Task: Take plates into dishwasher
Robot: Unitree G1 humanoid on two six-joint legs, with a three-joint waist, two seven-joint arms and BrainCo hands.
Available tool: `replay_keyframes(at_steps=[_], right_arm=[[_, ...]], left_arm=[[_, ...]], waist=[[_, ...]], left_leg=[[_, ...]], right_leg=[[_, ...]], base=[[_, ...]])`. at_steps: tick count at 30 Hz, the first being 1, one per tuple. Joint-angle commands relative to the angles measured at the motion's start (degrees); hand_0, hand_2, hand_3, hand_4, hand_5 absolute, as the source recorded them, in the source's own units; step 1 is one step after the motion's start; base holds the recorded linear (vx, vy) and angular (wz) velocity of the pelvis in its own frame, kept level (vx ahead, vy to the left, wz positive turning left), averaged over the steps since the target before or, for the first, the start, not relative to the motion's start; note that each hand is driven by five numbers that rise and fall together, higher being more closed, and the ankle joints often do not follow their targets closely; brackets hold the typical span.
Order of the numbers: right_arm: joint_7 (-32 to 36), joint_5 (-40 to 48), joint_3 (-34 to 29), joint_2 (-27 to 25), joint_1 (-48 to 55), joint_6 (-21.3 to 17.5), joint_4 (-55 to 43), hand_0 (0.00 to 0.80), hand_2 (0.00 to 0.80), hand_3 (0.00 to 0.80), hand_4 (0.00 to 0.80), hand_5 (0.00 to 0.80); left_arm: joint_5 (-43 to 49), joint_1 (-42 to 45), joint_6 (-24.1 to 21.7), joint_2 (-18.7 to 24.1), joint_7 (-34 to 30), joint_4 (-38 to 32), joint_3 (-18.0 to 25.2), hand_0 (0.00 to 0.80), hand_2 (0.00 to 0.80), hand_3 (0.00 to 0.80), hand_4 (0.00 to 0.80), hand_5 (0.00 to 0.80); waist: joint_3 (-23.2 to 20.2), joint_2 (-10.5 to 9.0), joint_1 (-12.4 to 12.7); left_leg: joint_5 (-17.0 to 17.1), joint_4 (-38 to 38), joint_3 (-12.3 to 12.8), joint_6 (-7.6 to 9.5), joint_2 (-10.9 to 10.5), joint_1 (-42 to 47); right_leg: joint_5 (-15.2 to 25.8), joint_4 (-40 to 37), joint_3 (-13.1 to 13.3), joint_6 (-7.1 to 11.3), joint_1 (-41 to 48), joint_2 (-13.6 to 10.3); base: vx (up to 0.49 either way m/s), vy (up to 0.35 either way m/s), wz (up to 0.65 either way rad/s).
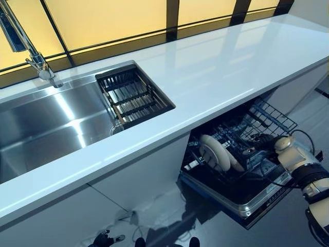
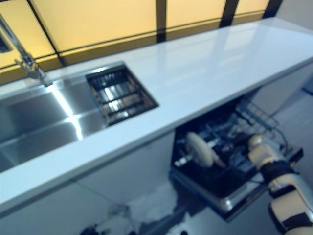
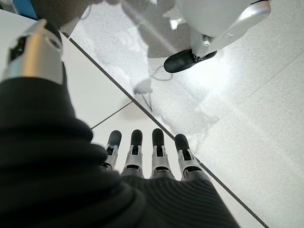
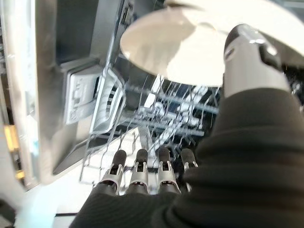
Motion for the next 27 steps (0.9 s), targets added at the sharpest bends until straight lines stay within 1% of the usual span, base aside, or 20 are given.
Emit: replay_keyframes(at_steps=[1, 4, 5, 8, 9, 11, 12, 13, 15, 16, 18, 19, 21, 22, 24, 25, 26, 27], right_arm=[[-0.8, 2.5, 1.7, -3.3, -4.8, 0.8, -1.6, 0.0, 0.0, 0.0, 0.0, 0.0], [-2.8, 9.0, -0.7, -5.4, -3.6, 1.6, -2.4, 0.0, 0.0, 0.0, 0.0, 0.0], [-3.8, 12.4, -2.4, -6.3, -2.5, 2.0, -2.3, 0.0, 0.0, 0.0, 0.0, 0.0], [-5.3, 17.1, -5.8, -7.1, 0.4, 2.9, -2.1, 0.0, 0.0, 0.0, 0.0, 0.0], [-5.9, 18.8, -8.2, -7.3, 2.7, 2.8, -1.8, 0.0, 0.0, 0.0, 0.0, 0.0], [-6.8, 21.1, -10.6, -7.7, 5.2, 2.7, -1.1, 0.0, 0.0, 0.0, 0.0, 0.0], [-6.8, 22.1, -14.4, -8.0, 9.7, 0.9, -0.1, 0.0, 0.0, 0.0, 0.0, 0.0], [-7.2, 22.9, -15.6, -8.0, 11.3, 0.4, 0.1, 0.0, 0.0, 0.0, 0.0, 0.0], [-8.2, 24.2, -20.0, -7.7, 16.9, -1.3, 0.7, 0.0, 0.0, 0.0, 0.0, 0.0], [-8.3, 24.2, -20.4, -7.7, 17.3, -1.4, 0.7, 0.0, 0.0, 0.0, 0.0, 0.0], [-8.3, 26.2, -24.6, -6.7, 22.9, -3.1, 1.5, 0.0, 0.0, 0.0, 0.0, 0.0], [-8.2, 26.7, -25.3, -6.5, 23.7, -3.1, 1.5, 0.0, 0.0, 0.0, 0.0, 0.0], [-7.2, 28.4, -27.8, -4.1, 27.2, -3.3, 2.1, 0.0, 0.0, 0.0, 0.0, 0.0], [-7.2, 28.8, -27.9, -3.8, 27.5, -3.2, 2.2, 0.0, 0.0, 0.0, 0.0, 0.0], [-6.2, 32.2, -28.6, -1.2, 28.9, -3.2, 4.9, 0.0, 0.0, 0.0, 0.0, 0.0], [-5.9, 33.1, -28.8, -0.8, 29.2, -3.2, 5.5, 0.0, 0.0, 0.0, 0.0, 0.0], [-5.4, 34.8, -29.6, 0.4, 30.0, -4.0, 7.3, 0.0, 0.0, 0.0, 0.0, 0.0], [-4.9, 35.4, -29.9, 1.5, 30.5, -5.5, 9.5, 0.0, 0.0, 0.0, 0.0, 0.0]], left_arm=[[0.5, -0.6, -0.7, 1.8, 0.7, 2.1, -1.1, 0.0, 0.0, 0.0, 0.0, 0.0], [0.1, -0.1, -0.6, 1.9, 0.8, 2.5, -0.2, 0.0, 0.0, 0.0, 0.0, 0.0], [0.1, 0.2, -0.6, 1.9, 1.0, 2.9, 0.5, 0.0, 0.0, 0.0, 0.0, 0.0], [-0.3, 0.9, -0.9, 2.0, 0.6, 3.0, 1.1, 0.0, 0.0, 0.0, 0.0, 0.0], [-0.5, 1.1, -1.0, 2.1, 0.6, 3.0, 1.4, 0.0, 0.0, 0.0, 0.0, 0.0], [-0.3, 1.2, -1.2, 2.0, 0.7, 3.2, 1.7, 0.0, 0.0, 0.0, 0.0, 0.0], [-0.2, 1.7, -1.6, 2.1, 0.7, 3.3, 2.1, 0.0, 0.0, 0.0, 0.0, 0.0], [-0.3, 1.9, -1.7, 2.2, 0.8, 3.3, 2.2, 0.0, 0.0, 0.0, 0.0, 0.0], [-0.2, 2.3, -1.9, 2.7, 0.9, 3.5, 2.5, 0.0, 0.0, 0.0, 0.0, 0.0], [-0.2, 2.3, -1.9, 2.8, 0.9, 3.5, 2.5, 0.0, 0.0, 0.0, 0.0, 0.0], [-0.4, 2.6, -1.6, 3.3, 1.2, 3.9, 3.0, 0.0, 0.0, 0.0, 0.0, 0.0], [-0.4, 2.7, -1.4, 3.4, 1.3, 3.9, 3.1, 0.0, 0.0, 0.0, 0.0, 0.0], [-1.4, 2.7, -0.4, 3.9, 1.8, 4.2, 4.1, 0.0, 0.0, 0.0, 0.0, 0.0], [-1.7, 2.7, -0.4, 4.0, 1.8, 4.3, 4.2, 0.0, 0.0, 0.0, 0.0, 0.0], [-3.6, 1.8, 0.3, 4.8, 1.6, 4.4, 5.5, 0.0, 0.0, 0.0, 0.0, 0.0], [-3.8, 1.7, 0.3, 4.9, 1.6, 4.5, 5.6, 0.0, 0.0, 0.0, 0.0, 0.0], [-4.1, 1.2, 0.5, 5.1, 1.7, 4.7, 5.9, 0.0, 0.0, 0.0, 0.0, 0.0], [-4.6, 0.6, 0.4, 5.4, 1.9, 5.0, 6.0, 0.0, 0.0, 0.0, 0.0, 0.0]], waist=[[-2.5, -4.08, -0.6], [-3.5, -4.76, -1.3], [-3.8, -4.98, -1.5], [-4.0, -5.15, -1.8], [-4.0, -5.24, -2.1], [-3.9, -5.31, -2.3], [-3.6, -5.32, -2.7], [-3.5, -5.32, -2.9], [-3.1, -5.41, -3.6], [-3.1, -5.44, -3.6], [-2.7, -5.58, -4.7], [-2.6, -5.59, -4.8], [-2.1, -5.52, -5.3], [-2.1, -5.52, -5.2], [-2.4, -5.54, -4.6], [-2.4, -5.54, -4.5], [-2.5, -5.44, -4.2], [-2.4, -5.49, -3.7]], left_leg=[[-1.2, -0.2, -0.2, 1.71, -1.1, -0.2], [-1.6, -0.2, 0.3, 1.74, -0.9, 0.5], [-1.7, -0.2, 0.4, 1.76, -0.9, 0.7], [-1.9, -0.2, 0.5, 1.93, -0.8, 1.1], [-1.9, -0.2, 0.7, 2.02, -0.7, 1.1], [-2.0, -0.2, 0.7, 2.13, -0.7, 1.2], [-2.1, -0.2, 0.8, 2.2, -0.8, 1.2], [-2.2, -0.2, 0.8, 2.23, -0.8, 1.1], [-2.4, -0.2, 1.0, 2.41, -1.2, 1.0], [-2.4, -0.2, 1.1, 2.42, -1.3, 1.0], [-2.7, -0.2, 1.7, 2.54, -1.7, 0.7], [-2.7, -0.2, 1.8, 2.48, -1.7, 0.7], [-2.4, -0.2, 1.7, 2.73, -1.3, 0.5], [-2.3, -0.2, 1.7, 2.79, -1.3, 0.4], [-1.8, -0.2, 1.9, 3.65, -0.5, -0.1], [-1.7, -0.2, 1.9, 3.81, -0.4, -0.2], [-1.5, -0.1, 1.5, 4.25, 0.0, -0.5], [-1.3, 0.6, 0.7, 4.41, 0.4, -1.1]], right_leg=[[-1.6, 3.0, 2.5, 2.94, 0.8, -2.3], [-1.6, 2.6, 3.1, 2.99, 1.4, -2.0], [-1.7, 2.7, 3.4, 3.02, 1.5, -1.9], [-2.0, 3.2, 3.7, 3.02, 1.6, -1.9], [-2.1, 3.4, 3.8, 3.08, 1.5, -1.9], [-2.0, 3.4, 4.0, 3.12, 1.5, -2.0], [-1.7, 3.2, 4.2, 3.31, 1.5, -2.0], [-1.6, 3.2, 4.3, 3.41, 1.4, -2.0], [-0.8, 2.7, 5.0, 3.91, 1.1, -2.0], [-0.7, 2.6, 5.0, 3.95, 1.0, -2.0], [0.9, 1.3, 5.6, 4.68, 0.4, -2.0], [1.2, 1.1, 5.7, 4.85, 0.2, -2.0], [1.3, 3.3, 6.6, 5.73, -1.3, -2.4], [1.2, 3.8, 6.6, 5.85, -1.5, -2.6], [0.8, 8.8, 7.0, 6.96, -2.6, -4.4], [0.9, 9.8, 7.1, 7.14, -2.9, -4.7], [1.0, 12.4, 8.0, 7.11, -3.5, -5.4], [1.4, 13.1, 8.5, 6.96, -3.7, -5.7]], base=[[0.046, 0.014, -0.08], [0.056, 0.024, -0.05], [0.049, 0.031, -0.06], [0.039, 0.032, -0.13], [0.023, 0.034, -0.08], [0.005, 0.033, -0.03], [-0.017, 0.042, 0.02], [-0.038, 0.059, 0.01], [-0.041, 0.049, -0.04], [-0.032, 0.031, -0.13], [-0.062, 0.03, -0.18], [-0.092, 0.014, -0.28], [-0.097, -0.054, -0.31], [-0.126, -0.134, -0.28], [-0.135, -0.174, -0.29], [-0.133, -0.205, -0.38], [-0.137, -0.244, -0.39], [-0.134, -0.256, -0.24]])
